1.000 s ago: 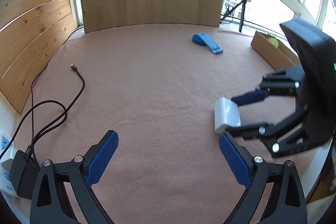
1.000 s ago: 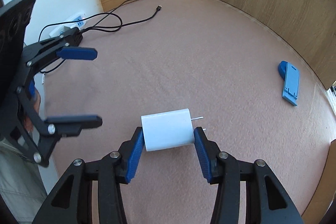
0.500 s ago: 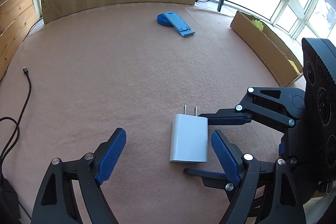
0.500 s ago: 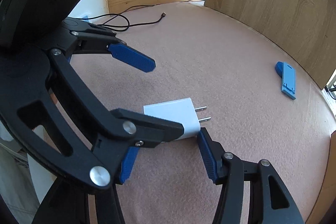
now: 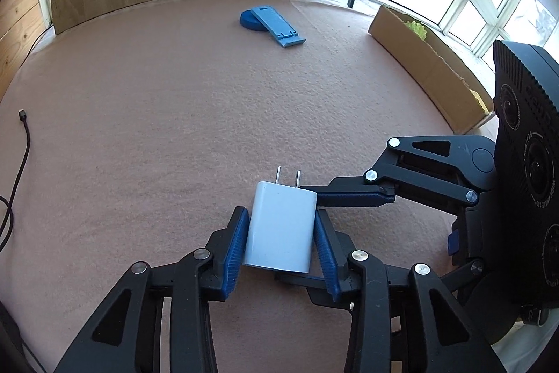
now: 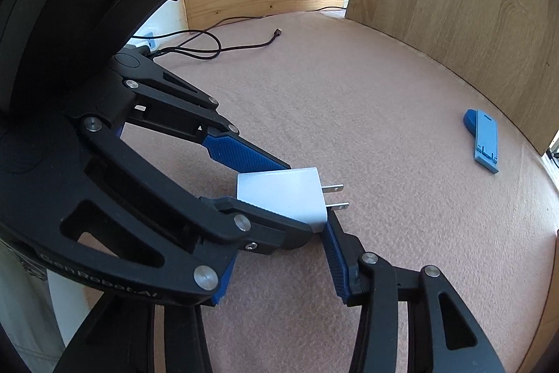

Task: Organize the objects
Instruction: 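Grasp the white charger with the left gripper while the right gripper holds it, then carry the white charger with both grippers over the box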

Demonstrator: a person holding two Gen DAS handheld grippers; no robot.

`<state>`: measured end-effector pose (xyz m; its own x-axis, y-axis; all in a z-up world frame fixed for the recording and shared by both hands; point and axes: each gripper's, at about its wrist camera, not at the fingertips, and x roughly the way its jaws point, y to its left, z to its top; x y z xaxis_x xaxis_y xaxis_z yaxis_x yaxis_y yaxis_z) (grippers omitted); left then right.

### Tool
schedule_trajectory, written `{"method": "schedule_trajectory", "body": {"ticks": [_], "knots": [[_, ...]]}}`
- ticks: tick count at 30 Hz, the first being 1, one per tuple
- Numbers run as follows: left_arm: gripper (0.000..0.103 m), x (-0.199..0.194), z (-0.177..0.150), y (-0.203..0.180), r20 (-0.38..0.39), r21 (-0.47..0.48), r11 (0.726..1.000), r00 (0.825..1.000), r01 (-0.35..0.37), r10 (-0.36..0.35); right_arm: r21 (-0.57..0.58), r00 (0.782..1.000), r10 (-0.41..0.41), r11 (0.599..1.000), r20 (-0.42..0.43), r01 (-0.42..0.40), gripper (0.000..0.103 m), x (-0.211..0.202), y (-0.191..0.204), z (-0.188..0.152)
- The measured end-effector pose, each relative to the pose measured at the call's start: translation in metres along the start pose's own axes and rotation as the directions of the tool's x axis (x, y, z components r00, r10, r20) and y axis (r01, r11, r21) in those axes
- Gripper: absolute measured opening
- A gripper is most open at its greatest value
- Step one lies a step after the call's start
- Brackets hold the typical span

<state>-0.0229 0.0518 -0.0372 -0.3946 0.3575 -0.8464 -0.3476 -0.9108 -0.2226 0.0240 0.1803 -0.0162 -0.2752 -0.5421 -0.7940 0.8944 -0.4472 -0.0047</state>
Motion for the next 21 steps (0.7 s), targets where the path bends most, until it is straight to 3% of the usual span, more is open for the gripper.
{"method": "schedule_trajectory", "body": {"ticks": [7, 21], "knots": [[0.041, -0.025, 0.006, -0.003, 0.028, -0.002, 0.999, 0.999, 0.032, -0.032, -0.011, 0.999, -0.030, 0.999, 0.042, 0.030, 0.042, -0.021, 0.006, 0.002], [0.041, -0.087, 0.056, -0.056, 0.123, 0.093, 0.993, 0.990, -0.076, 0.064, -0.008, 0.981, -0.083, 0.996, 0.177, 0.086, 0.042, -0.089, -0.011, 0.031]]}}
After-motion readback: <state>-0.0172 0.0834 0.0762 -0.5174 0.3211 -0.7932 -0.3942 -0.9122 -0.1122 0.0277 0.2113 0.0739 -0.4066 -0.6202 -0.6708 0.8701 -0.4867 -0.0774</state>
